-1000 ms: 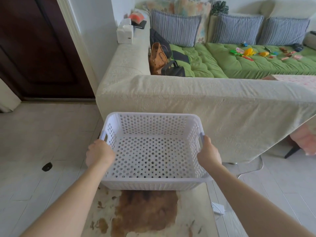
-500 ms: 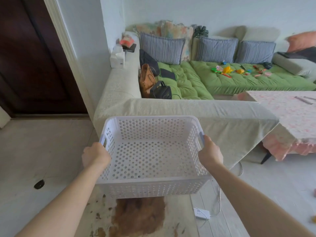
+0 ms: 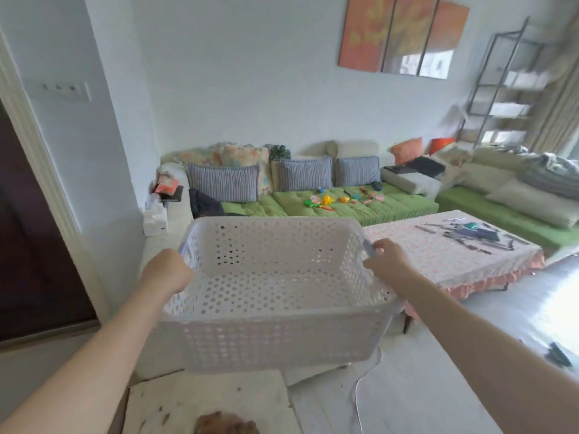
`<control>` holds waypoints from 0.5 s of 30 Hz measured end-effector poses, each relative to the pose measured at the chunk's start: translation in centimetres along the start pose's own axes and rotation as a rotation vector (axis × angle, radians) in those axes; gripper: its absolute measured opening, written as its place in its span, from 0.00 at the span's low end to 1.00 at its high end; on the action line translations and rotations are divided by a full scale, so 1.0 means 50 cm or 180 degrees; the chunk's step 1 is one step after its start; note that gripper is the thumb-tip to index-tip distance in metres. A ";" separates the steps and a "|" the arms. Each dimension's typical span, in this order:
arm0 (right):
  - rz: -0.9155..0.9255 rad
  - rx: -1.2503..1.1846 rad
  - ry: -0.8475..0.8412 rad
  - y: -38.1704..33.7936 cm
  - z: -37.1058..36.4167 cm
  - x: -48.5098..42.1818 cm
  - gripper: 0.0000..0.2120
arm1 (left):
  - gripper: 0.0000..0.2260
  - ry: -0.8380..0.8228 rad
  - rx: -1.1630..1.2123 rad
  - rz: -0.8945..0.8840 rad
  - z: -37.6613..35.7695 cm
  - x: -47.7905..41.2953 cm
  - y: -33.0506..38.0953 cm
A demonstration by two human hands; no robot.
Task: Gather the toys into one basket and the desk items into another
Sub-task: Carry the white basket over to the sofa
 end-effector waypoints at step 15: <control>-0.0376 -0.0773 0.0536 0.179 0.390 0.014 0.18 | 0.13 -0.0137 0.0369 -0.1000 0.038 0.137 0.371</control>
Point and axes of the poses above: each hand's wrist, its own x-axis away from the middle knuckle, its own z-axis out of the back of the hand, y = z × x, the point moved 9 cm from there along -x, towards the middle knuckle, and after that the axes turned 3 degrees about y, right-handed, at the moved point
